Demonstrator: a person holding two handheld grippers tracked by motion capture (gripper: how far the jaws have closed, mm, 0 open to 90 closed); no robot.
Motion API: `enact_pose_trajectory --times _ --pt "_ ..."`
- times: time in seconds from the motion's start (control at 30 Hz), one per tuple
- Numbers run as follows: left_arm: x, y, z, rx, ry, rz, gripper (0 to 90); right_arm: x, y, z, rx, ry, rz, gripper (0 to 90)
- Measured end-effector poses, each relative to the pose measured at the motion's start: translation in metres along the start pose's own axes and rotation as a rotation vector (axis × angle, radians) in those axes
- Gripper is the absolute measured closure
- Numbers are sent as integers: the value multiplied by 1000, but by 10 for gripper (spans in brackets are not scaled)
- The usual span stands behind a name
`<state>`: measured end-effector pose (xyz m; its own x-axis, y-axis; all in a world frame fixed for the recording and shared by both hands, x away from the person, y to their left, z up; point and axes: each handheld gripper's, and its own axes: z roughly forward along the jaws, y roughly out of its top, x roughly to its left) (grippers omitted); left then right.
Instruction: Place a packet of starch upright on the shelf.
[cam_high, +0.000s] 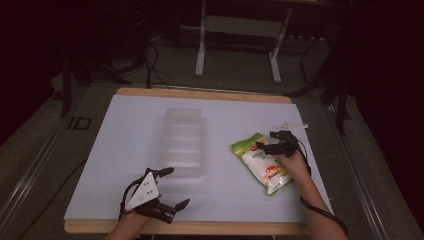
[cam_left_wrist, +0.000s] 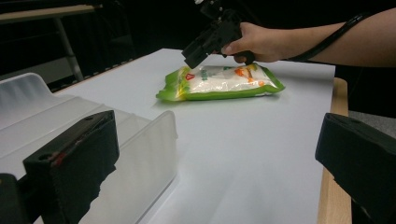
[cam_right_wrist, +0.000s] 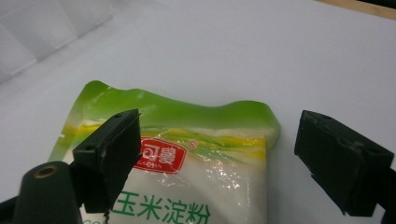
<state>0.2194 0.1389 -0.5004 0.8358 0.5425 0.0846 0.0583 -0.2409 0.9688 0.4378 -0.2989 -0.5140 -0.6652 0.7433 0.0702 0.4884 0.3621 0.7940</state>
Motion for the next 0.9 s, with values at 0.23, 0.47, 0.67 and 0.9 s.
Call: enact_pose_trajectory --times 0.23,0.47,0.67,0.9 --pt "0 0 0 3 -1 1 0 0 -2 7 83 -13 -20 151" --pt "0 0 1 5 0 2 0 -7 -6 10 94 18 46 150" --pt "-1 0 2 10 -3 6 0 -7 -7 13 116 43 61 195" --pt "-3 0 3 13 -5 11 0 -6 -8 13 139 83 90 345"
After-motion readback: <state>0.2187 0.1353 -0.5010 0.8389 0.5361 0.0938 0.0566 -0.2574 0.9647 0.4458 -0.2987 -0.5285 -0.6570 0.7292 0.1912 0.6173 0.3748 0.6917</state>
